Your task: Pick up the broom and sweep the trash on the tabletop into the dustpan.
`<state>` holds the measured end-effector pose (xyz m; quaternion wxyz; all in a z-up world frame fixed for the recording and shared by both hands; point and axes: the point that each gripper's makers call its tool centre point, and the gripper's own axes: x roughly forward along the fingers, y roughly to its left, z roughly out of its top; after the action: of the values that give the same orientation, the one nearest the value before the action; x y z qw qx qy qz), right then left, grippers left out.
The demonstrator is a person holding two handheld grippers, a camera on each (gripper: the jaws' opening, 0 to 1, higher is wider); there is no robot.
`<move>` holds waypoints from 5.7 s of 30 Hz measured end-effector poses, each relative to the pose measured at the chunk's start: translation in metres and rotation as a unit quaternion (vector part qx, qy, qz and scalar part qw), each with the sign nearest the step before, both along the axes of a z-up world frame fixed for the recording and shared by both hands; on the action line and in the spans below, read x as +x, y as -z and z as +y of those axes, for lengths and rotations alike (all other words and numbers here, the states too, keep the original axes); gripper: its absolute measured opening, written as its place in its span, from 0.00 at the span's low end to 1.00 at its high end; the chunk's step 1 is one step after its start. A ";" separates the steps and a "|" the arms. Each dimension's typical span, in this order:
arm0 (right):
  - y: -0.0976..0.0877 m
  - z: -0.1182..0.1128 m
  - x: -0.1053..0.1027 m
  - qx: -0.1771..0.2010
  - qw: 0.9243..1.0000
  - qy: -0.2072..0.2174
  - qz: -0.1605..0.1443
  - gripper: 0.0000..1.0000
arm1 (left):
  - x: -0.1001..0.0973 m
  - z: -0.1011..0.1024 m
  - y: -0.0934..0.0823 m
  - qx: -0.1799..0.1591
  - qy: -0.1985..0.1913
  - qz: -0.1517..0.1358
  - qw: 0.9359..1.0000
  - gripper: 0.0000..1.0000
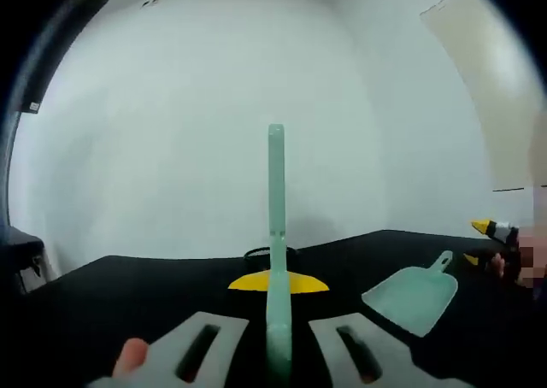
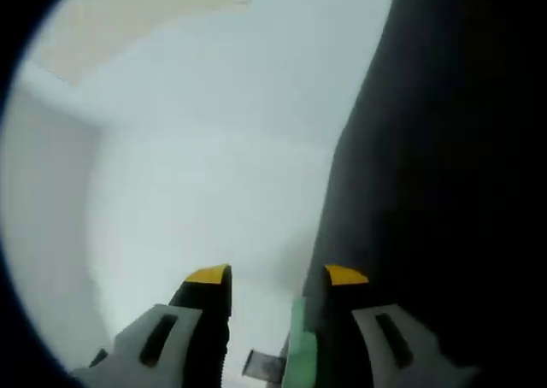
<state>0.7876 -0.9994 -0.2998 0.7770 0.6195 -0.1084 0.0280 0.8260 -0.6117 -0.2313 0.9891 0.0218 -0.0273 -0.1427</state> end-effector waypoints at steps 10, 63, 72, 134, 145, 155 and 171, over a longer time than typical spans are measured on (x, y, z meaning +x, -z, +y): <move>-0.003 0.004 -0.001 0.005 1.000 -0.010 -0.016 0.38 | 0.012 -0.061 0.000 0.001 0.022 0.004 1.000 0.00; 0.000 0.010 0.005 -0.019 0.999 -0.035 -0.012 0.35 | 0.008 -0.243 0.098 0.229 0.187 0.132 0.946 0.19; 0.000 0.011 0.005 -0.020 0.999 -0.038 -0.013 0.35 | -0.009 -0.245 0.097 0.106 0.285 0.205 0.930 0.27; 0.000 0.018 0.007 -0.018 0.998 -0.064 -0.016 0.33 | -0.036 -0.292 0.092 0.267 0.622 0.099 0.730 0.14; -0.001 0.020 0.006 -0.020 0.997 -0.066 -0.018 0.33 | -0.034 -0.291 0.082 0.212 0.623 0.105 0.746 0.14; -0.001 0.020 0.005 -0.021 0.997 -0.067 -0.020 0.33 | -0.019 -0.295 0.061 0.170 0.585 0.099 0.787 0.14; -0.002 0.022 0.005 -0.023 0.997 -0.068 -0.021 0.33 | -0.001 -0.307 0.083 0.211 0.525 0.129 0.814 0.14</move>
<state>0.7929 -0.9779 -0.2976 0.7846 0.6070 -0.0816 0.0965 0.8246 -0.9191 -0.3141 0.7291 0.1936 0.1242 -0.6445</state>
